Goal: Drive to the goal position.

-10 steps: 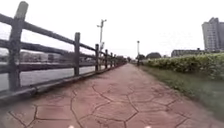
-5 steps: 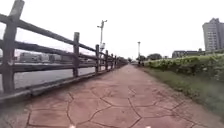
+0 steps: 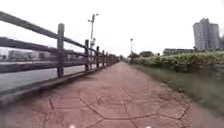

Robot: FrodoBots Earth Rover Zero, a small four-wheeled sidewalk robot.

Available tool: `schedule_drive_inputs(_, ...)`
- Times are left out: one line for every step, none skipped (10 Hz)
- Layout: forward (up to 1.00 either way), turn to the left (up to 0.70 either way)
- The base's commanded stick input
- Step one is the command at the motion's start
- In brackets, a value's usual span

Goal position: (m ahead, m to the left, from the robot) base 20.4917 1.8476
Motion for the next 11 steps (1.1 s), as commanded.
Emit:
schedule_drive_inputs(1.0,0.02)
schedule_drive_inputs(1.0,-0.11)
schedule_drive_inputs(1.0,-0.19)
schedule_drive_inputs(1.0,0.02)
schedule_drive_inputs(1.0,0.02)
schedule_drive_inputs(1.0,0.02)
schedule_drive_inputs(1.0,0.02)
schedule_drive_inputs(1.0,0.02)
schedule_drive_inputs(1.0,0.02)
schedule_drive_inputs(1.0,0.02)
schedule_drive_inputs(1.0,-0.12)
